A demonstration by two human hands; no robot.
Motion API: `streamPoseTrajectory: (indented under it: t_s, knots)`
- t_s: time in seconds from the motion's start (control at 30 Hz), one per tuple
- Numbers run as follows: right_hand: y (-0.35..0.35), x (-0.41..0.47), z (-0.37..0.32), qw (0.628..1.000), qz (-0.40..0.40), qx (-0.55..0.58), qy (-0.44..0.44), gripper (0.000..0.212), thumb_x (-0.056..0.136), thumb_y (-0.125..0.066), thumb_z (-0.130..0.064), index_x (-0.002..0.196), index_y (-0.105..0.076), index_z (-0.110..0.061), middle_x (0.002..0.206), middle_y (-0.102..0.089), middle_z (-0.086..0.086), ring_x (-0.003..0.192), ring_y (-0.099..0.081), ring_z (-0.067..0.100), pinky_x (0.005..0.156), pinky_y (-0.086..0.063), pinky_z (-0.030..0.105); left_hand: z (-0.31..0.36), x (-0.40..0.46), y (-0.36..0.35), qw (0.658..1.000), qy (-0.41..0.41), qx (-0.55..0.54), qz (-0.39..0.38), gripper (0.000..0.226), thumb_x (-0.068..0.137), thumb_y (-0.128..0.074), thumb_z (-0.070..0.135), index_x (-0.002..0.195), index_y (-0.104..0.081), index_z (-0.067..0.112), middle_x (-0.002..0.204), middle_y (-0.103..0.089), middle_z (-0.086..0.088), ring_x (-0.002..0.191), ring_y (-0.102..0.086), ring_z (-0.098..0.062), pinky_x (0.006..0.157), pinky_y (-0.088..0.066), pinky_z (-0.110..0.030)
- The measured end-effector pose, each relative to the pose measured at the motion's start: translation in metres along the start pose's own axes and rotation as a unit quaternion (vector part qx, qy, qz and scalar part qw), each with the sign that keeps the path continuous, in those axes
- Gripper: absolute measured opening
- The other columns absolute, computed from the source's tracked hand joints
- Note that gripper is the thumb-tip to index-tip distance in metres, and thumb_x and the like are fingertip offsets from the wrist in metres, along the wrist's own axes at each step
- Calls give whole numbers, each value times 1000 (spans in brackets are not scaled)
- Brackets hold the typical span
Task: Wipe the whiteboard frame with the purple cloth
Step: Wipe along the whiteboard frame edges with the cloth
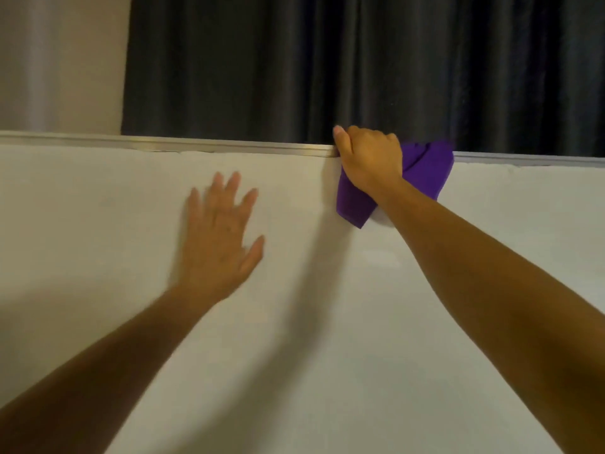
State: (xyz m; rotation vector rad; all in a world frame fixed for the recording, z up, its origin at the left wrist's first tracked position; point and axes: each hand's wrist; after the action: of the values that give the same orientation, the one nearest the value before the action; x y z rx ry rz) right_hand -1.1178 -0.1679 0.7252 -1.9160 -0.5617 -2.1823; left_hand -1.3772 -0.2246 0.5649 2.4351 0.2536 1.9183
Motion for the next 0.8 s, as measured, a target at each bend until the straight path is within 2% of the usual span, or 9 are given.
streamPoseTrajectory:
  t_s: [0.1,0.23,0.33,0.47,0.63,0.8]
  knots:
    - [7,6,-14,999,-42,-2,-8,54,105,-21,-48,81,-58,-16,81,-66,10,78,-60,32,81,-37,42,68,30,-5,1000,-13,-18,-12,74,104,-38,59,167,-25,23,177,-14,-12,164,-10,-38,130,-8,-63]
    - [18,1,0,998,-59,27,6,54,105,-22,-50,79,-58,-19,71,-57,1,65,-52,22,68,-33,33,88,30,-28,999,23,20,-24,79,105,-21,67,169,-9,23,179,-1,-11,165,4,-38,132,-1,-61]
    - [21,-4,3,998,-41,23,37,48,105,-25,-48,79,-54,-20,72,-55,-1,65,-47,20,70,-32,34,78,25,-34,999,-8,29,-16,82,104,-17,69,169,-3,22,179,5,-11,165,7,-37,132,0,-60]
    - [19,-11,12,998,-24,13,53,52,105,-23,-48,84,-59,-18,75,-60,0,69,-54,20,80,-42,39,81,25,-27,998,-2,47,-28,80,104,-14,69,169,2,24,179,8,-10,165,6,-36,133,-4,-60]
    - [27,-18,82,999,-24,-14,46,60,103,-16,-51,86,-63,-17,82,-66,4,75,-59,26,82,-45,43,83,24,-21,998,-10,54,-37,79,105,-18,64,169,2,23,178,8,-10,165,6,-36,132,-1,-59]
    - [39,-29,186,997,11,-15,74,51,104,-22,-45,80,-57,-16,78,-64,13,70,-58,36,73,-43,45,98,26,-11,990,14,111,-85,85,102,-8,69,169,6,18,177,16,-14,165,8,-40,131,-8,-64]
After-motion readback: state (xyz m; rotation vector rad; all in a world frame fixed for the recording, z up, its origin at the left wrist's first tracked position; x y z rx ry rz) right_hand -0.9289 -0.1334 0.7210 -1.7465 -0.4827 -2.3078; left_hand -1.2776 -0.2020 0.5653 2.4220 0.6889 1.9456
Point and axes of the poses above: each hand's wrist, its own x-axis towards the middle knuckle, its own y-axis out of the back of the hand, z = x × y
